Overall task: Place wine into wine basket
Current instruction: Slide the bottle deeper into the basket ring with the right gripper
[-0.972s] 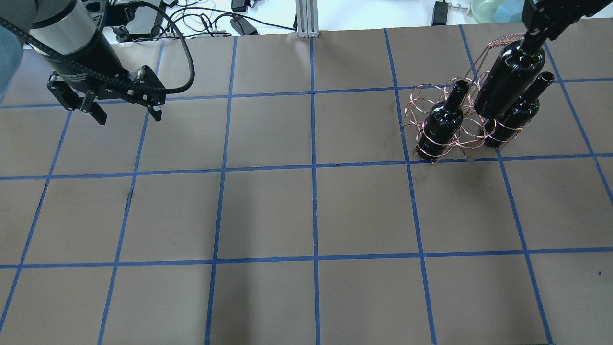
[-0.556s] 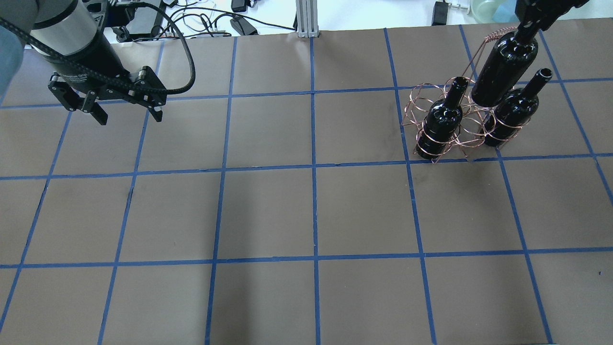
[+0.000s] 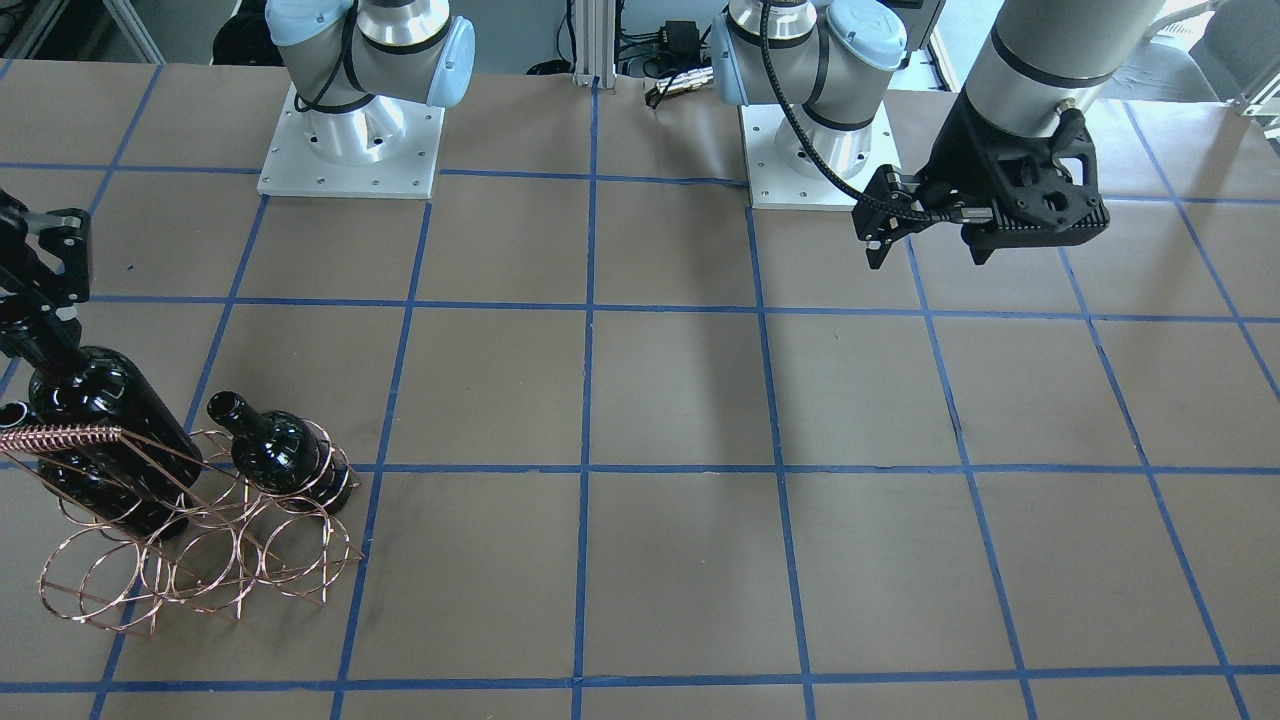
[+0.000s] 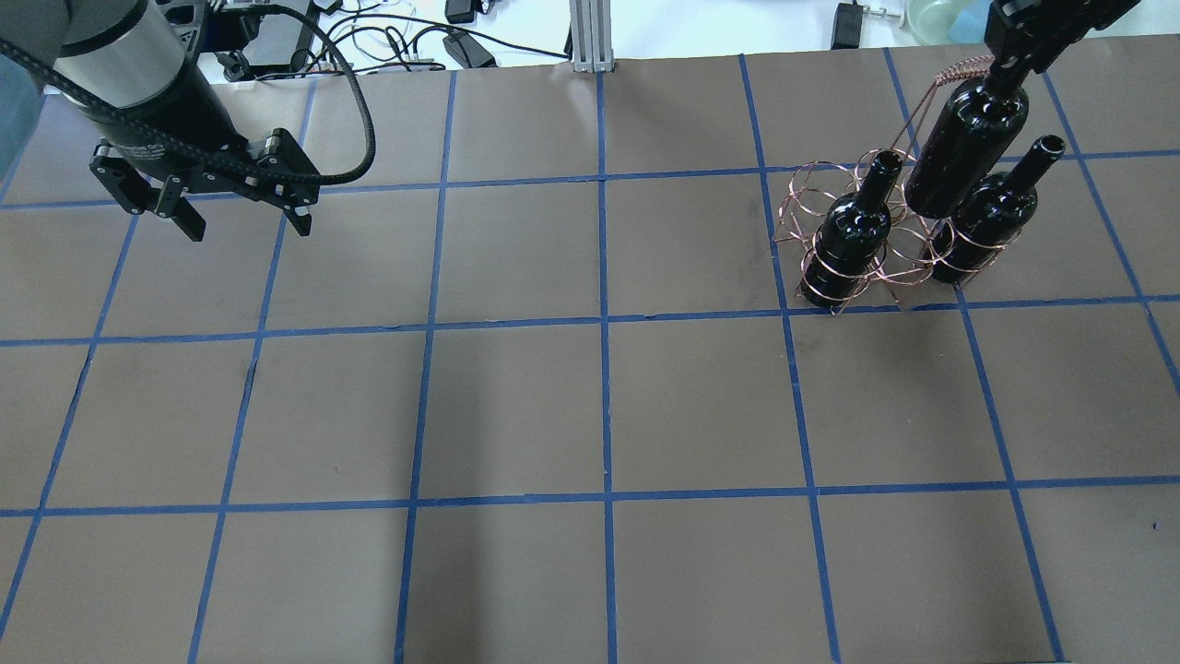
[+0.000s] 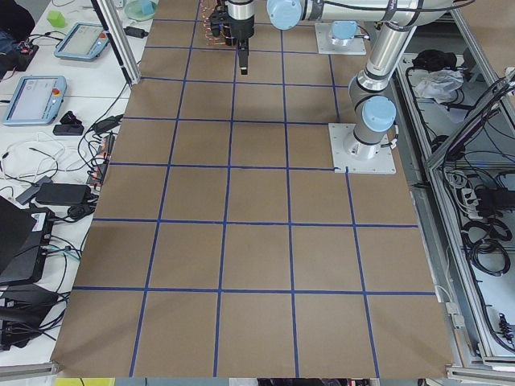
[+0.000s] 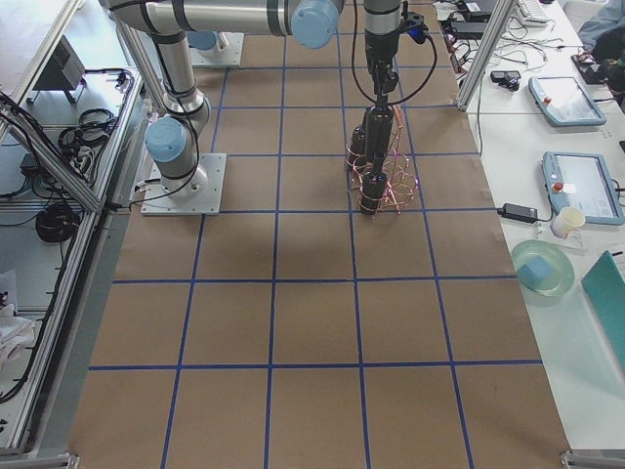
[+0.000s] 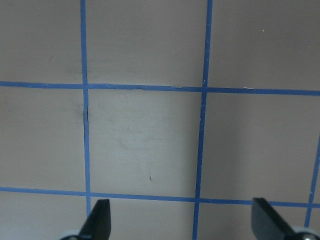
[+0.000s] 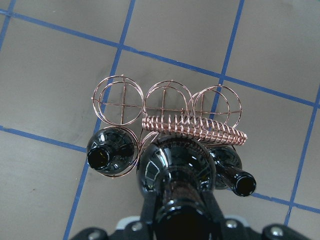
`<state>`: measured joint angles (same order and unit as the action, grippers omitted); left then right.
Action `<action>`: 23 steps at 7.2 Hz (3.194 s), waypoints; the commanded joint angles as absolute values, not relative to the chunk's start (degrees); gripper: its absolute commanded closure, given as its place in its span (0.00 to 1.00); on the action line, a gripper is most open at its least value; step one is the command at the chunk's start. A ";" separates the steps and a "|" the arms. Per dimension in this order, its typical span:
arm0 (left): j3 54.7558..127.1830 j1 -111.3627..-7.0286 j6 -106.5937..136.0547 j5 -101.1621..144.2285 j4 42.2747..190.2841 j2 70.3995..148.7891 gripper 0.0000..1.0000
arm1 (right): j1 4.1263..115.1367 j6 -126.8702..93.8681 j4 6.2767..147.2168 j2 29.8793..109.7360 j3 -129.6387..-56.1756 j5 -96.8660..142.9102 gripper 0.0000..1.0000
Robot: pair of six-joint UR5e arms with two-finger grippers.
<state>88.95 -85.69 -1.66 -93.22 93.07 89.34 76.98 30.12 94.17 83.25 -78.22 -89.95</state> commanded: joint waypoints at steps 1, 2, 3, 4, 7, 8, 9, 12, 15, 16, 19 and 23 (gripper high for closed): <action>89.03 -85.69 -1.67 -93.25 93.25 89.30 0.00 | 76.90 32.25 94.22 83.67 -79.98 -89.91 1.00; 89.03 -85.69 -1.67 -93.25 93.43 89.21 0.00 | 76.64 33.21 94.65 83.58 -80.33 -89.91 1.00; 89.03 -85.69 -1.67 -93.25 93.43 89.21 0.00 | 75.94 33.31 94.66 83.76 -80.24 -89.83 1.00; 89.03 -85.69 -1.67 -93.34 93.43 89.21 0.00 | 75.68 34.27 94.75 83.67 -80.33 -89.74 1.00; 89.03 -85.69 -1.67 -93.51 93.43 89.30 0.00 | 75.67 34.63 95.71 83.15 -80.42 -87.54 1.00; 89.03 -85.69 -1.67 -93.43 93.43 89.30 0.00 | 75.67 35.15 95.80 83.06 -80.42 -87.54 1.00; 89.03 -85.69 -1.67 -93.43 93.51 89.21 0.00 | 75.67 35.07 95.89 82.97 -80.42 -87.54 1.00; 89.03 -85.69 -1.67 -93.43 93.43 89.21 0.00 | 75.50 37.35 95.98 82.88 -81.91 -87.54 1.00; 89.03 -85.69 -1.76 -93.51 93.60 89.03 0.00 | 74.71 38.41 97.03 82.10 -82.00 -87.54 1.00; 89.03 -85.69 -1.76 -93.60 93.60 89.03 0.00 | 74.71 38.32 97.12 82.09 -82.00 -87.54 1.00; 89.03 -85.25 -1.76 -93.87 94.66 88.77 0.00 | 74.71 38.23 97.12 82.00 -82.79 -86.93 1.00; 89.03 -85.17 -1.76 -93.87 94.83 88.68 0.00 | 74.71 38.50 100.46 81.91 -85.08 -86.57 1.00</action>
<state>89.03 -85.22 -1.76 -93.87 94.71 88.70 74.70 38.39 100.01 81.98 -84.84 -86.71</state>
